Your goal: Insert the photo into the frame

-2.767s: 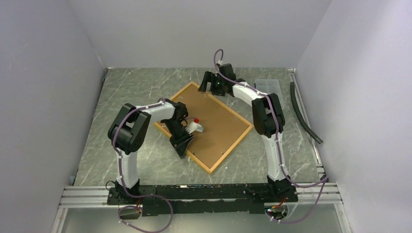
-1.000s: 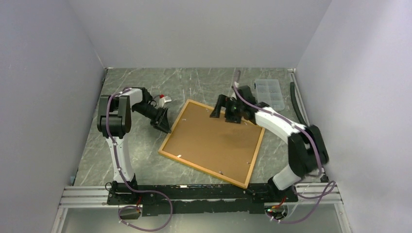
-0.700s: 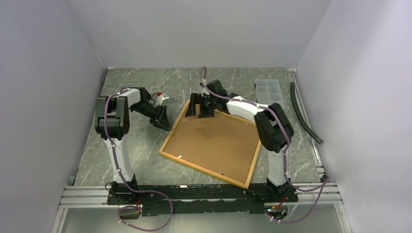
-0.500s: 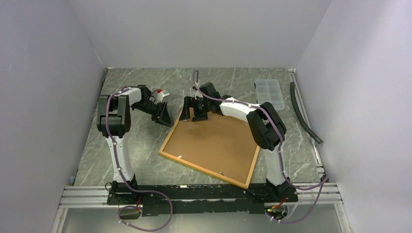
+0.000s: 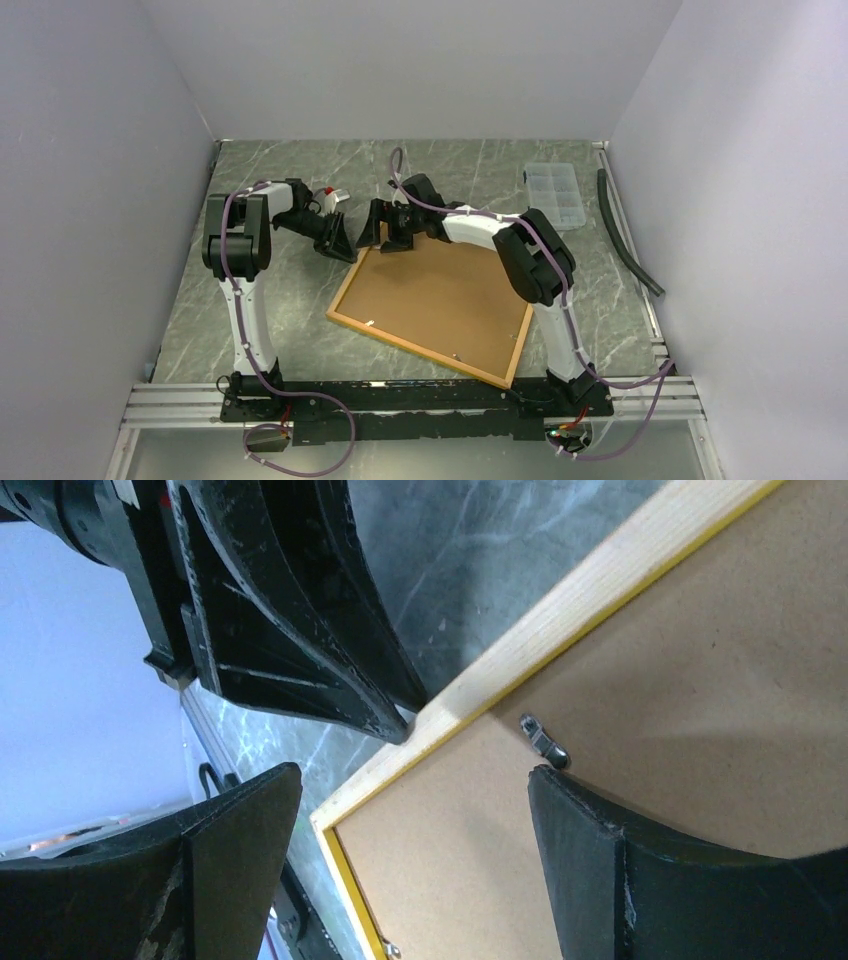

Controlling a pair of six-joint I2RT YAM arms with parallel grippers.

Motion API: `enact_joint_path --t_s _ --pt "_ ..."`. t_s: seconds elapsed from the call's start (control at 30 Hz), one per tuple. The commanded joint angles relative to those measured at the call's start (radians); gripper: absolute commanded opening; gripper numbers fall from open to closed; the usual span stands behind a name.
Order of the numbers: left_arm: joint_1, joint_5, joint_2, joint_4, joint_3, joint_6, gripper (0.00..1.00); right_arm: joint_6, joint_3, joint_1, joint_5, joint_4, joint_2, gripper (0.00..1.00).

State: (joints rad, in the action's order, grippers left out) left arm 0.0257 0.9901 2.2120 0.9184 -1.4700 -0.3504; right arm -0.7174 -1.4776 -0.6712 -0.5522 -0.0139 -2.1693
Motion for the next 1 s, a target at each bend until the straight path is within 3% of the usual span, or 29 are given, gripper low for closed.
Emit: enact_joint_path --t_s 0.0,0.97 --pt "0.0 0.036 0.007 -0.007 -0.004 -0.01 0.28 -0.008 -0.047 -0.004 0.037 0.028 -0.036 0.88" --pt "0.0 0.046 0.009 0.016 -0.008 -0.042 0.24 -0.012 -0.121 -0.014 0.032 0.01 -0.097 0.88"
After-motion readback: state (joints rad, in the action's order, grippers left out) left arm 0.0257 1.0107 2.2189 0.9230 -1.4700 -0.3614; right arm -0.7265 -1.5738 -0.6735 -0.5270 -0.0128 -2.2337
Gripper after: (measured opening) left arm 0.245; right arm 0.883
